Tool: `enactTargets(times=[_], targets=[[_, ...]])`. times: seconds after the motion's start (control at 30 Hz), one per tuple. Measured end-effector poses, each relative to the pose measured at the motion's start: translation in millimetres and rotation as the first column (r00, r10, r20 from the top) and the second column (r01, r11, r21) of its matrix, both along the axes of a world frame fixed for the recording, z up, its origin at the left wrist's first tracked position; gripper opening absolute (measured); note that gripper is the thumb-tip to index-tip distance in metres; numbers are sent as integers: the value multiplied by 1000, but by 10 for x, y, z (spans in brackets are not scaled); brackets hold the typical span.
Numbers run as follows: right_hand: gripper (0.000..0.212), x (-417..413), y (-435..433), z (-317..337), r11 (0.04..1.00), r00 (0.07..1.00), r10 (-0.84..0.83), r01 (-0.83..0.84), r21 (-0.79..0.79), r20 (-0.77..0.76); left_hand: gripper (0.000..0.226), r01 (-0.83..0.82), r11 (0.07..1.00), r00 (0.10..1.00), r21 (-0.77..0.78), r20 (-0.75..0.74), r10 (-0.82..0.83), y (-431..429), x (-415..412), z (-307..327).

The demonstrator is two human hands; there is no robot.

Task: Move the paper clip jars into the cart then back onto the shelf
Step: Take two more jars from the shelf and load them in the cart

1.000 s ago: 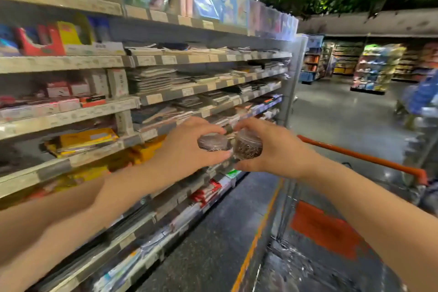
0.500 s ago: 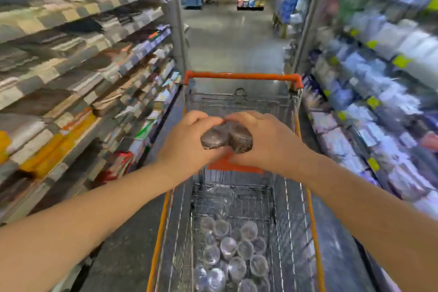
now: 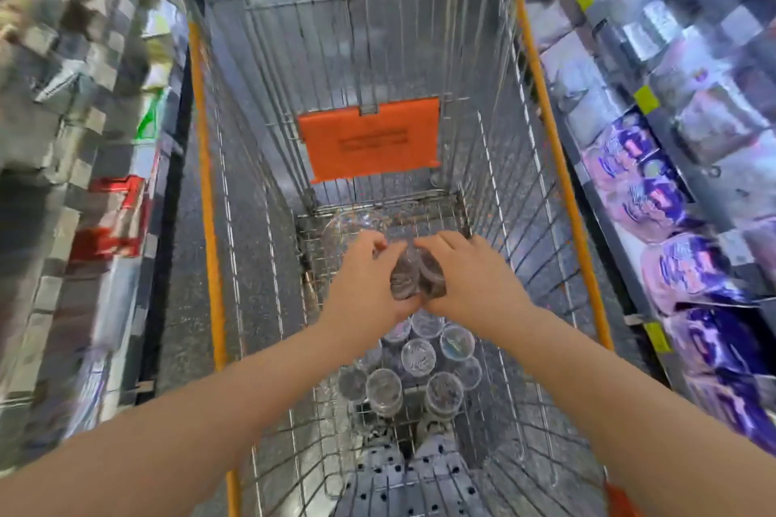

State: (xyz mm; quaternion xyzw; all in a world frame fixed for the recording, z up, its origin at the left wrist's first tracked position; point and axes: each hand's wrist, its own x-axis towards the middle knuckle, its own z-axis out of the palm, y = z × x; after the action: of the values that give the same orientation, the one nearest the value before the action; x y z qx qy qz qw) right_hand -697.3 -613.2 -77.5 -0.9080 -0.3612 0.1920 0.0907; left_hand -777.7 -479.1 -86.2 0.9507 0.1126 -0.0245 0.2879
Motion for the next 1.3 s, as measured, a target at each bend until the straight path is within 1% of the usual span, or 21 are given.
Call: enactTargets(times=[0.13,0.23,0.33,0.43,0.47,0.5,0.6,0.67,0.73,0.77,0.83,0.9,1.0,1.1,1.17,1.23,1.3], targets=[[69,-236,-153,-630,989,984,-120,106,-108,-134,52,-110,994,986,-24,-126,107,-164,-204,-606],[64,-429,-253,-1016,973,973,-168,139,-182,-160,55,-164,986,962,30,-215,166,-230,-381,-974],[59,-589,-287,-1339,957,955,-224,177,-231,-193,57,-161,986,953,33,-253,164,-285,-529,-1273],[68,-710,-297,-1590,950,931,-238,165,-264,-277,61,-143,990,940,-1,-313,136,-315,-638,-1494],[71,-741,-306,-1643,951,927,-231,152,-269,-294,63,-151,988,926,-40,-355,128,-323,-683,-1556],[74,-760,-319,-1677,954,932,-216,138,-266,-291,64,-157,986,923,-55,-363,127,-324,-709,-1604],[78,-787,-368,-1719,961,946,-200,138,-241,-256,67,-170,985,921,0,-355,159,-357,-732,-1658],[82,-764,-384,-1677,961,950,-197,139,-238,-243,77,-150,988,908,35,-391,152,-368,-672,-1602],[83,-714,-364,-1580,962,956,-188,134,-237,-225,79,-142,989,901,50,-408,150,-354,-590,-1522],[81,-685,-346,-1525,965,963,-178,130,-229,-202,78,-147,988,903,53,-401,156,-347,-545,-1461],[75,-630,-290,-1379,974,977,-151,121,-193,-149,76,-153,987,926,45,-341,159,-322,-458,-1322],[66,-559,-213,-1190,982,984,-130,110,-153,-125,70,-142,990,951,24,-276,143,-280,-367,-1132],[56,-428,-93,-813,987,991,-85,69,-147,-105,57,-65,997,979,38,-190,71,-171,-246,-752],[39,-349,-12,-444,993,999,-42,41,-110,-8,43,38,996,992,75,-125,-28,-80,-201,-343],[39,-342,29,-212,996,998,-30,34,-79,47,37,75,992,993,103,-96,-65,-43,-192,-92],[39,-339,59,7,999,994,-14,19,-45,107,32,79,988,995,135,-71,-70,-5,-184,160],[37,-327,83,251,1000,987,-8,6,11,161,30,68,987,997,144,10,-70,31,-187,421]])
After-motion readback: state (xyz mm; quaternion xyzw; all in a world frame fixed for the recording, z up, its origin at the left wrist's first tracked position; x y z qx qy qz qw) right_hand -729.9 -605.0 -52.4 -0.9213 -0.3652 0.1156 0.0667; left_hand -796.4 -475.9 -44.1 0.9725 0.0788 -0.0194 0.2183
